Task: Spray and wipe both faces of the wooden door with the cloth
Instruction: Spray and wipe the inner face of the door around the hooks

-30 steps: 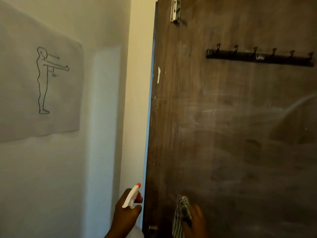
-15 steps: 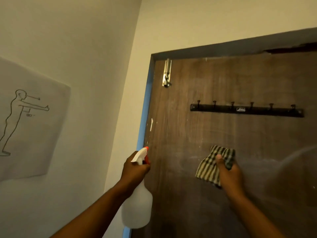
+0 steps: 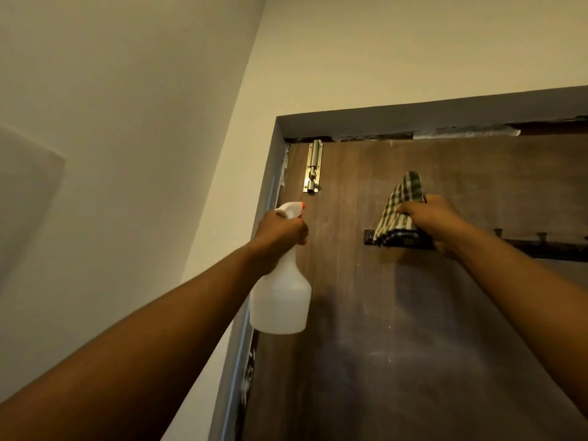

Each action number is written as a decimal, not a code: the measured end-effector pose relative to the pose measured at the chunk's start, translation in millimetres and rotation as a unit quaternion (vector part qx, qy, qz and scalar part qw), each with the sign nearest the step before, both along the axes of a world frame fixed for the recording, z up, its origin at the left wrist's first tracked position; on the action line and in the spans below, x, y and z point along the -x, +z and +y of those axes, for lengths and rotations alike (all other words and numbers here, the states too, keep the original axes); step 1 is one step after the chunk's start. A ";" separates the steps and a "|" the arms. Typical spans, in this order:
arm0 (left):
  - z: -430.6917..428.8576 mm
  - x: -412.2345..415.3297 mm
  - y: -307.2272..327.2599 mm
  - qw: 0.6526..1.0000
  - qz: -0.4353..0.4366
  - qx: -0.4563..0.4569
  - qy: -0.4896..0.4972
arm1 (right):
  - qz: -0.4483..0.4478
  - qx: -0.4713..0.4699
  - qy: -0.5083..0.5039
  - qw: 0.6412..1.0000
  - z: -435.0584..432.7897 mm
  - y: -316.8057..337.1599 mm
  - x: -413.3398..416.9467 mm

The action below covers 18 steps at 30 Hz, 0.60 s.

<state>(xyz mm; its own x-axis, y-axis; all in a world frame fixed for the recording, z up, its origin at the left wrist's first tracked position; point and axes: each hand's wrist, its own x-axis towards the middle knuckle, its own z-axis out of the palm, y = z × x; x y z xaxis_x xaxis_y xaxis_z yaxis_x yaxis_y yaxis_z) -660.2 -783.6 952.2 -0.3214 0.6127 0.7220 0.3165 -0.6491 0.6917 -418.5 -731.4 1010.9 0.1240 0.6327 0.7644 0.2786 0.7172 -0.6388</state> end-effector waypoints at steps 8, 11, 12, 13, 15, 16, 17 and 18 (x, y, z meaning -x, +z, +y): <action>25.2 43.2 76.7 0.998 0.027 -0.053 0.021 | -0.107 -0.232 -0.180 0.950 9.9 71.8 65.1; 22.5 54.3 95.3 0.996 0.039 -0.074 0.011 | -0.175 -0.288 -0.266 0.903 15.9 92.5 85.6; 21.0 55.7 99.2 0.996 0.040 -0.078 0.009 | -0.211 -0.275 -0.296 0.890 19.7 96.2 92.3; 20.2 56.4 101.7 0.996 0.040 -0.078 0.006 | -0.246 -0.257 -0.326 0.876 24.7 97.7 98.3; 19.1 56.1 103.3 0.997 0.036 -0.072 0.000 | -0.285 -0.250 -0.379 0.844 32.6 97.1 105.5; 18.4 56.0 102.9 0.997 0.033 -0.071 -0.003 | -0.289 -0.257 -0.398 0.832 34.2 96.6 107.3; 17.7 55.8 102.9 0.997 0.029 -0.072 -0.006 | -0.291 -0.263 -0.409 0.824 33.5 96.7 108.0; 17.1 55.5 102.4 0.997 0.026 -0.072 -0.006 | -0.298 -0.265 -0.414 0.818 32.8 97.8 107.9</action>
